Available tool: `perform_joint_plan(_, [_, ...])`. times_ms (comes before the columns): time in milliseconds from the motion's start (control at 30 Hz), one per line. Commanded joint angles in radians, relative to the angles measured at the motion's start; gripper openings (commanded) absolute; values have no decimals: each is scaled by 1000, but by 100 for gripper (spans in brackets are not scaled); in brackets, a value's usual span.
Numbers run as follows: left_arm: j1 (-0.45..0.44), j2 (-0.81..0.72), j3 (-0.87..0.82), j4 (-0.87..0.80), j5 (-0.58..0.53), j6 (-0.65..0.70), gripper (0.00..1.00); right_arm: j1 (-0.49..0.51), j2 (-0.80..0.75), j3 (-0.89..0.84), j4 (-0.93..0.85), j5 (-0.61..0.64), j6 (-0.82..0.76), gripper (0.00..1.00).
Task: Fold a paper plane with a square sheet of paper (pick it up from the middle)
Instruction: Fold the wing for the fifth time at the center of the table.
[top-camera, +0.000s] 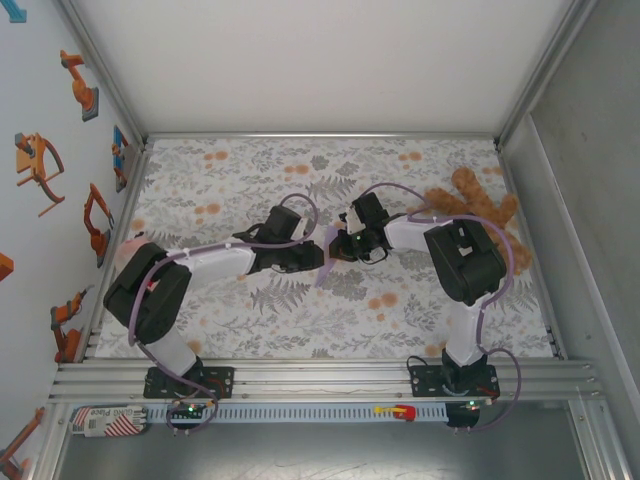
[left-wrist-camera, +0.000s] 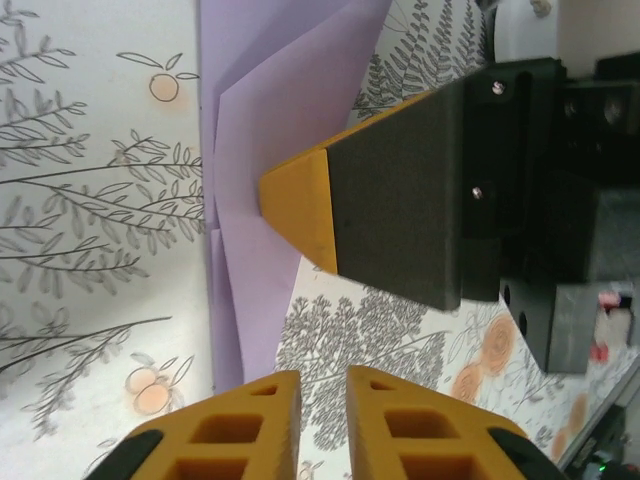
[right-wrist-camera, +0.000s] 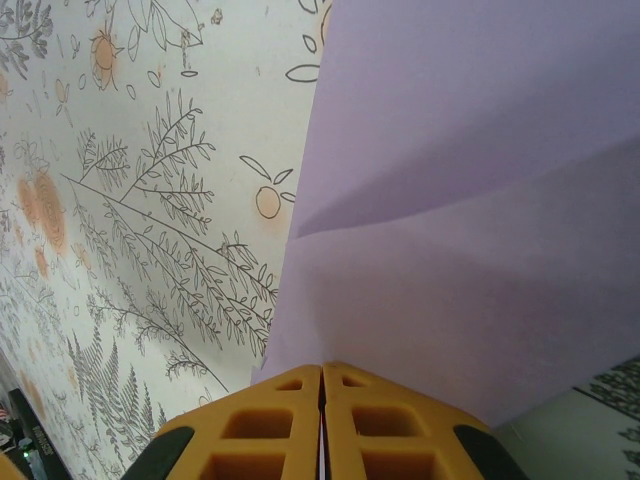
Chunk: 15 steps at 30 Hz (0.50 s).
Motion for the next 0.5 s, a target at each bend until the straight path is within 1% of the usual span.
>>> perform_joint_plan(0, [-11, 56, 50, 12, 31, -38, 16, 6, 14, 13, -7, 8, 7, 9])
perform_joint_plan(167, [-12, 107, 81, -6, 36, -54, 12, 6, 2, 16, -6, -4, 3, 9])
perform_joint_plan(467, [-12, 158, 91, -29, 35, -88, 9, 6, 11, 24, -7, -16, 2, 10])
